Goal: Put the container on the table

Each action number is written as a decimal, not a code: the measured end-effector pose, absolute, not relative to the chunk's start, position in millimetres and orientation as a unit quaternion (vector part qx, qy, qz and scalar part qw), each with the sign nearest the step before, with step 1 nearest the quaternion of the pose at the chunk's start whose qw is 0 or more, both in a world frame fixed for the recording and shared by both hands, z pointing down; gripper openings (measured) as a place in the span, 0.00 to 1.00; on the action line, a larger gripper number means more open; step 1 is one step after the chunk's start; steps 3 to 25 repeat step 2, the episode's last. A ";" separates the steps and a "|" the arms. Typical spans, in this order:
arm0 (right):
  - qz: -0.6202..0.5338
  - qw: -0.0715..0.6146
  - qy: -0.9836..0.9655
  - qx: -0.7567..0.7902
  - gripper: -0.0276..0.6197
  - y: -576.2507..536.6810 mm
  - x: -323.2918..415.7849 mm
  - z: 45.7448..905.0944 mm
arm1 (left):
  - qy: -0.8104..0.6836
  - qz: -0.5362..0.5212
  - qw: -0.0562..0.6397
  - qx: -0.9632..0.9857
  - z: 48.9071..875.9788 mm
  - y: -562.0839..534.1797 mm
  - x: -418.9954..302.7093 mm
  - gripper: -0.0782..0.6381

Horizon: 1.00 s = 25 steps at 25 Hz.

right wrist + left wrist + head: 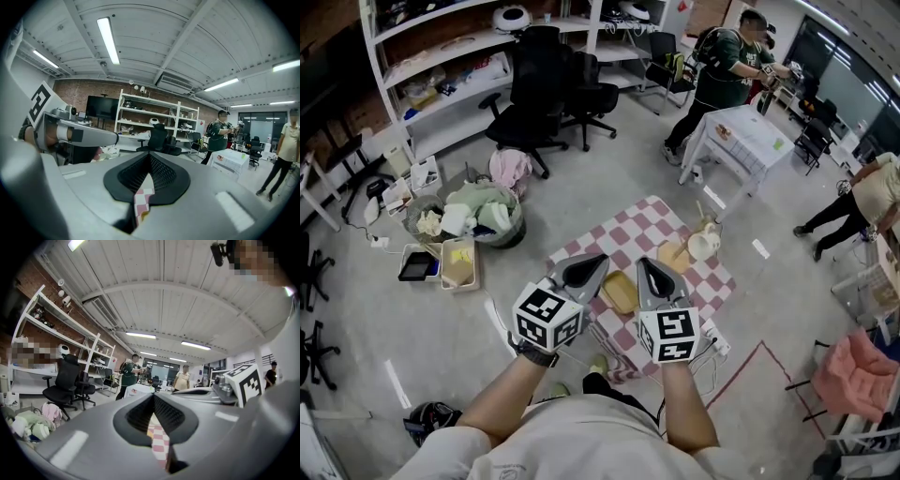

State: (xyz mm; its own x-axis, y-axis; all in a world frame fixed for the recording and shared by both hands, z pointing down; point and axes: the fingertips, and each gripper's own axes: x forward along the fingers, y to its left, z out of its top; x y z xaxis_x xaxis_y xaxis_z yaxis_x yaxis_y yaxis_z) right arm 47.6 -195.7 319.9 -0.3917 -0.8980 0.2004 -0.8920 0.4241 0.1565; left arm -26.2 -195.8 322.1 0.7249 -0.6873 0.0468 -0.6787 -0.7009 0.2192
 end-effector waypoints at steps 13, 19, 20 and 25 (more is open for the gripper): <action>-0.012 0.128 -0.834 0.536 0.06 -195.6 48.0 320.0 | -0.371 -0.019 0.111 0.922 322.5 -196.0 -25.4 0.12; -0.012 0.128 -0.834 0.536 0.06 -195.6 48.0 320.0 | -0.371 -0.019 0.111 0.922 322.5 -196.0 -25.4 0.12; -0.012 0.128 -0.834 0.536 0.06 -195.6 48.0 320.0 | -0.371 -0.019 0.111 0.922 322.5 -196.0 -25.4 0.12; -0.012 0.128 -0.834 0.536 0.06 -195.6 48.0 320.0 | -0.371 -0.019 0.111 0.922 322.5 -196.0 -25.4 0.12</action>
